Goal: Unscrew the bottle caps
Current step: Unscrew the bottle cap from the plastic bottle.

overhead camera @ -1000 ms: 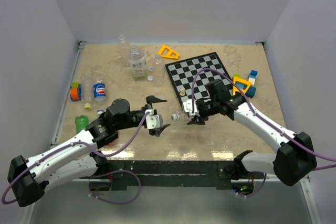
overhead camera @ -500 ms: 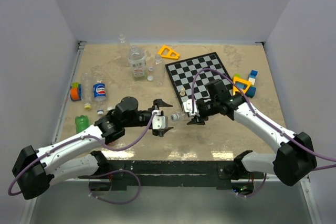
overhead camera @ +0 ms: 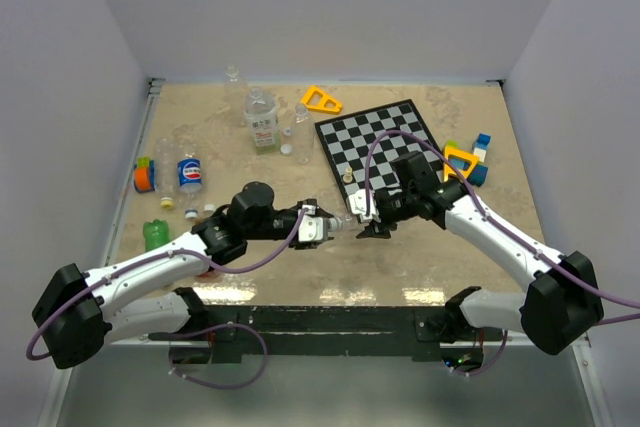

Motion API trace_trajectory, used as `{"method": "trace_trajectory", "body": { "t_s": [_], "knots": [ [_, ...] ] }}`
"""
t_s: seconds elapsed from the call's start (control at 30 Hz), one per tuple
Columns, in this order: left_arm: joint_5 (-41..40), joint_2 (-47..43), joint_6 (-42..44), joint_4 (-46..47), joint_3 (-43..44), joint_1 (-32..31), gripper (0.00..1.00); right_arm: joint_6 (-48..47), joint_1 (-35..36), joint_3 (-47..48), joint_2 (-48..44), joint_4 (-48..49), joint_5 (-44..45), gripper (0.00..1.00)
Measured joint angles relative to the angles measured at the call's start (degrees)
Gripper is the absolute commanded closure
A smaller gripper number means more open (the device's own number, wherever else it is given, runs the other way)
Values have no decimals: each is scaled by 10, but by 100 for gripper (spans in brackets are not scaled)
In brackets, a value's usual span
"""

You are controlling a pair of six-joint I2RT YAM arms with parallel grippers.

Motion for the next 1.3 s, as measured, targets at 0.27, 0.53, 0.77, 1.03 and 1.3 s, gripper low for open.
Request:
{"method": "trace_trajectory", "body": {
  "t_s": [0.27,0.53,0.77,1.03,1.3],
  "knots": [
    [0,0,-13,5,0,0,46,0,0,0,0,0,0,85],
    [0,-2,-26,21,0,0,71,0,0,0,0,0,0,85],
    [-7,-2,-47,17,5,0,100,0,0,0,0,-1,0,85],
    [-71,12,-269,-98,82,0,100,1,0,0,0,10,-9,85],
    [-130,30,-651,-225,151,4,100,0,2,0,0,16,-34,85]
  ]
}}
